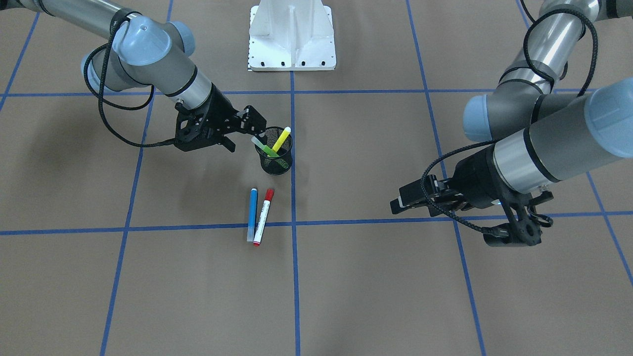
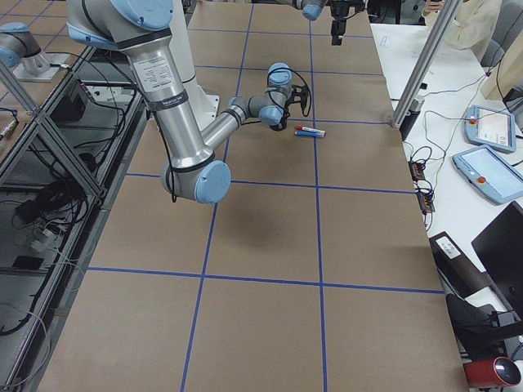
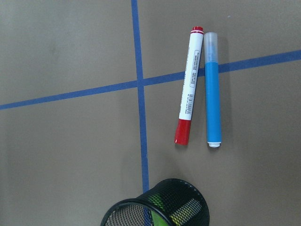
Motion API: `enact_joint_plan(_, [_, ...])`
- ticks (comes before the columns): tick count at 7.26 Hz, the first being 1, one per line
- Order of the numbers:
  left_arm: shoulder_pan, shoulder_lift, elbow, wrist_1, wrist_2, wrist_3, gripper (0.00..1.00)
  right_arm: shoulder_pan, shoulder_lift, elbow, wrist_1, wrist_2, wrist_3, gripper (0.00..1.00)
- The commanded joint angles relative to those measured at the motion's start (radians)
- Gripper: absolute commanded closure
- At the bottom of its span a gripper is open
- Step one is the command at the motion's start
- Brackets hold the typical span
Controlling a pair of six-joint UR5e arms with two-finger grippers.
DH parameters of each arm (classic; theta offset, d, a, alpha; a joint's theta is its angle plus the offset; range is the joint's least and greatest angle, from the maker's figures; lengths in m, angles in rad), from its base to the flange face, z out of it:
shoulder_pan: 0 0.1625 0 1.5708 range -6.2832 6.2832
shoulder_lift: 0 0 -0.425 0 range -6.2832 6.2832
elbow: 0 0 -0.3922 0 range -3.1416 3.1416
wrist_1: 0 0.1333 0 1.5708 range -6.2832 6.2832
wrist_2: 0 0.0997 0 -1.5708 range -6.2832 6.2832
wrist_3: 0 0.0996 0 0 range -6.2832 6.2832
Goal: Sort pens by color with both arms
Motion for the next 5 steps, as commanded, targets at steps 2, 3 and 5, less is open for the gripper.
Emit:
enact_joint_plan(2, [0.001,0.001,0.0,0.0,0.0,0.0,0.01,-0.055,0.002,0.007,0.002,-0.066,0.027,0.22])
enact_joint_plan(3, [0.001,0.001,0.0,0.0,0.0,0.0,0.01,-0.055,0.004,0.007,0.002,-0.06,0.027,0.28])
enact_joint_plan(5, [0.001,0.001,0.0,0.0,0.0,0.0,0.01,-0.054,0.001,0.01,0.002,-0.053,0.022,0.34])
